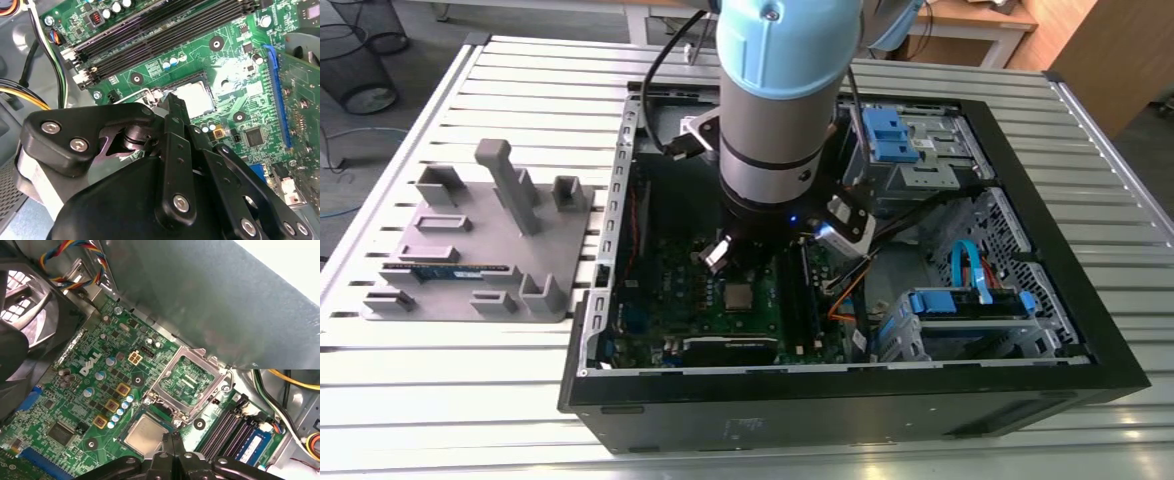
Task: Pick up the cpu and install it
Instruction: 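Close the cpu cover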
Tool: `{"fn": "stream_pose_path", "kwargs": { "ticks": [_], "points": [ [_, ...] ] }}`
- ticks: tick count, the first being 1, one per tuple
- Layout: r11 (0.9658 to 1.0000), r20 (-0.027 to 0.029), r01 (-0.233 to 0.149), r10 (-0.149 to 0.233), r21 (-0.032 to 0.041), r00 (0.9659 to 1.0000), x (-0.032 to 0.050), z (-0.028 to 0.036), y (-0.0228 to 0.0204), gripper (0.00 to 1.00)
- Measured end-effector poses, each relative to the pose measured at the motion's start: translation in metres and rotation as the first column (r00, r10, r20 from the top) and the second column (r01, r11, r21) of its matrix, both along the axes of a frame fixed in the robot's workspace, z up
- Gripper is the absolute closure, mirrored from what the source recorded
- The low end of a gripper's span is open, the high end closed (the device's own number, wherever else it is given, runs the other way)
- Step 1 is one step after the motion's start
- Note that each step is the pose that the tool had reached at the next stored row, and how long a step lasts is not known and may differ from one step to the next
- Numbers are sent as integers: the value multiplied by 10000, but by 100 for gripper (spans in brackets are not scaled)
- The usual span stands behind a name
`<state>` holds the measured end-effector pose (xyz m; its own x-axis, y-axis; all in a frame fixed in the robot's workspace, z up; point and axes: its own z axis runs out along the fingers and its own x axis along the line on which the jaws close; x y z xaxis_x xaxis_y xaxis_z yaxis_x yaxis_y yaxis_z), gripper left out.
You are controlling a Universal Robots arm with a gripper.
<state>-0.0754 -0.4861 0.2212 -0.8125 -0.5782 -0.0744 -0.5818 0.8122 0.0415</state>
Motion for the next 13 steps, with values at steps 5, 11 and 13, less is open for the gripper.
{"fn": "stream_pose_path", "kwargs": {
  "ticks": [5,11,13],
  "points": [
    [10000,-1,-28,28,0,10000,47,0,34,89],
    [10000,0,-73,73,1,10000,101,-1,93,89],
    [10000,-1,-91,91,-1,10000,121,-2,114,89]
  ]
}}
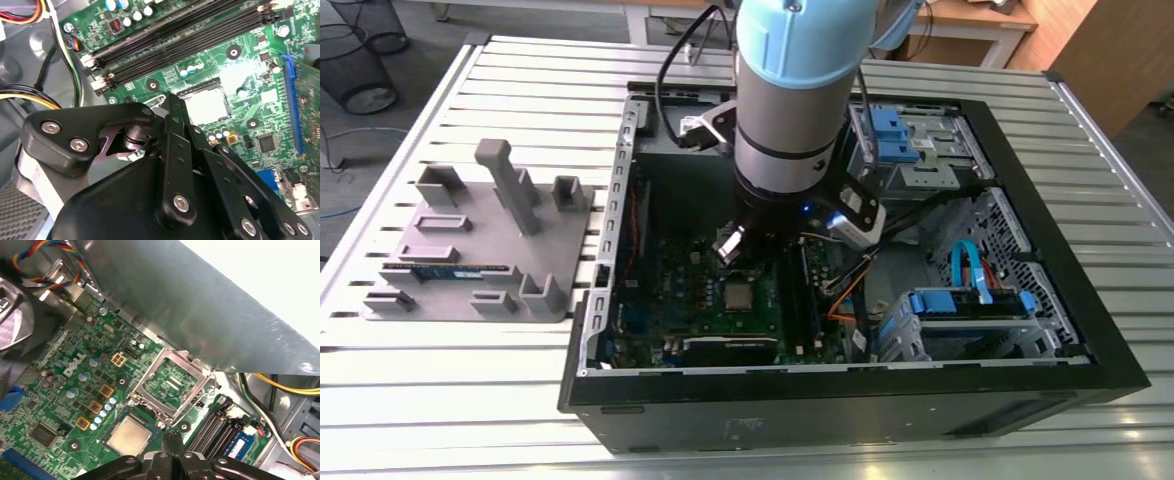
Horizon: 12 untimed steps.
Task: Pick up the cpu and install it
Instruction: 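Close the cpu cover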
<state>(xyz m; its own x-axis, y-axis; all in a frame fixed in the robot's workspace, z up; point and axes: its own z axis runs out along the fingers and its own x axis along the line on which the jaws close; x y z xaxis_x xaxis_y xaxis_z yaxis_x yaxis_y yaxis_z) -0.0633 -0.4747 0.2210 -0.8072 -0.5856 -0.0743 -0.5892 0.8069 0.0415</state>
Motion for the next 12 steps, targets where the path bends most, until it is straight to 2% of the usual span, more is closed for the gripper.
{"fn": "stream_pose_path", "kwargs": {
  "ticks": [5,12],
  "points": [
    [10000,0,-17,17,1,10000,73,-7,61,89],
    [10000,0,-33,33,1,10000,158,-25,173,89]
  ]
}}
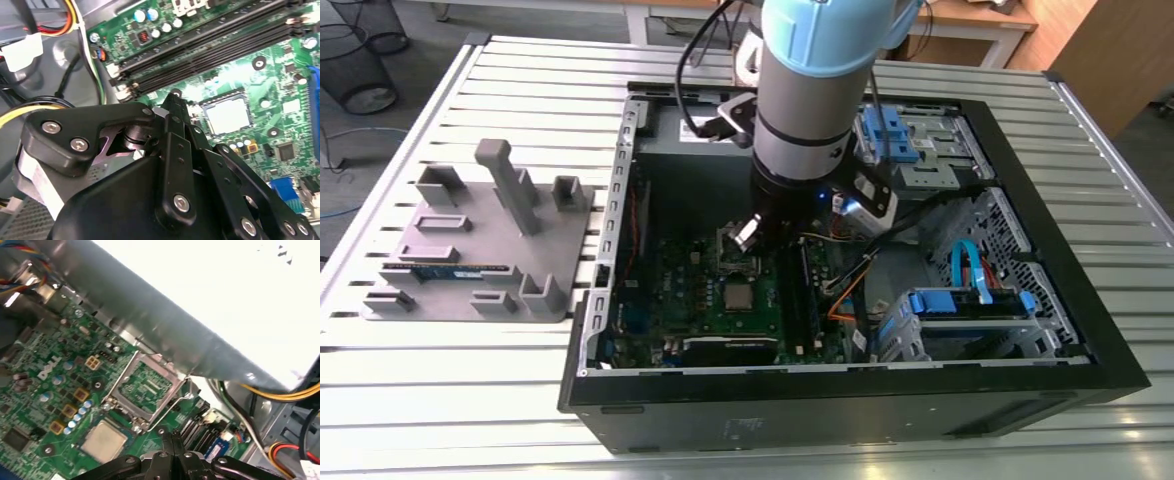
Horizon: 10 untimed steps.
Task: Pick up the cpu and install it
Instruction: 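Close the cpu cover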
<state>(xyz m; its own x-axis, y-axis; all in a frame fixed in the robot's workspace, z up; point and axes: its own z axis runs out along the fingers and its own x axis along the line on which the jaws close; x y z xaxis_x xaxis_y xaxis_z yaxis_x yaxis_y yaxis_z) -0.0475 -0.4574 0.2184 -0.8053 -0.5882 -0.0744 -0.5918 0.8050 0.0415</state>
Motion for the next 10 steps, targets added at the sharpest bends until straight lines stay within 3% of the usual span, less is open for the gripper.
{"fn": "stream_pose_path", "kwargs": {
  "ticks": [6,10],
  "points": [
    [10000,0,-1,1,-1,10000,21,-7,42,89],
    [10000,0,-4,4,0,10000,28,-13,118,89]
  ]
}}
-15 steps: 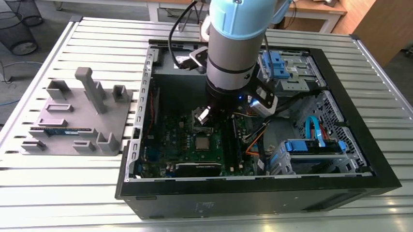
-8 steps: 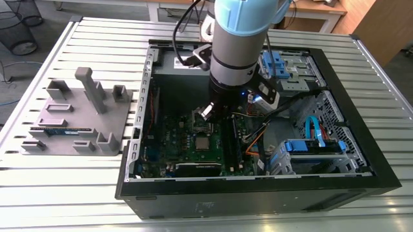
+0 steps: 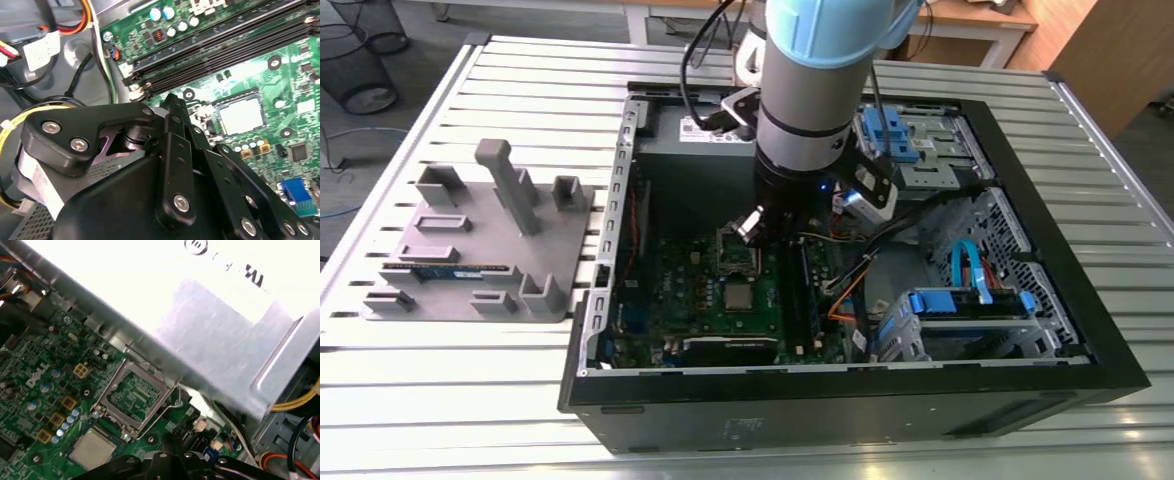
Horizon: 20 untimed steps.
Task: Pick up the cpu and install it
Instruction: 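Close the cpu cover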
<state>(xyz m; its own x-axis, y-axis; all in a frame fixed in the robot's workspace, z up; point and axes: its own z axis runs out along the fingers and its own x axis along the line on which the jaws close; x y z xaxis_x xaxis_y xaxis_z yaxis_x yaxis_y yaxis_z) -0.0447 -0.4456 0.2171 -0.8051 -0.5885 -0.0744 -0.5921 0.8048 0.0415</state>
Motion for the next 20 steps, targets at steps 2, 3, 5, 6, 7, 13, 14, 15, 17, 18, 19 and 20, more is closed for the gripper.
{"fn": "stream_pose_path", "kwargs": {
  "ticks": [2,3,5,6,7,13,14,15,17,18,19,20],
  "points": [
    [10000,0,-13,13,1,10000,0,-2,38,89],
    [10000,1,-32,32,2,10000,0,-4,51,89],
    [9999,2,-120,120,4,9999,3,-7,59,89],
    [9999,3,-166,166,4,9999,6,-9,61,89],
    [9998,2,-195,195,0,9998,12,-10,65,89],
    [9998,2,-219,219,3,9998,68,-26,127,89],
    [9998,2,-218,218,2,9998,73,-29,136,89],
    [9998,2,-217,217,2,9998,74,-32,145,89],
    [9998,3,-219,219,2,9998,75,-40,157,89],
    [9998,3,-219,219,3,9998,74,-46,163,89],
    [9998,3,-219,219,4,9998,74,-50,169,89],
    [9998,4,-219,219,5,9998,73,-56,174,89]
  ]
}}
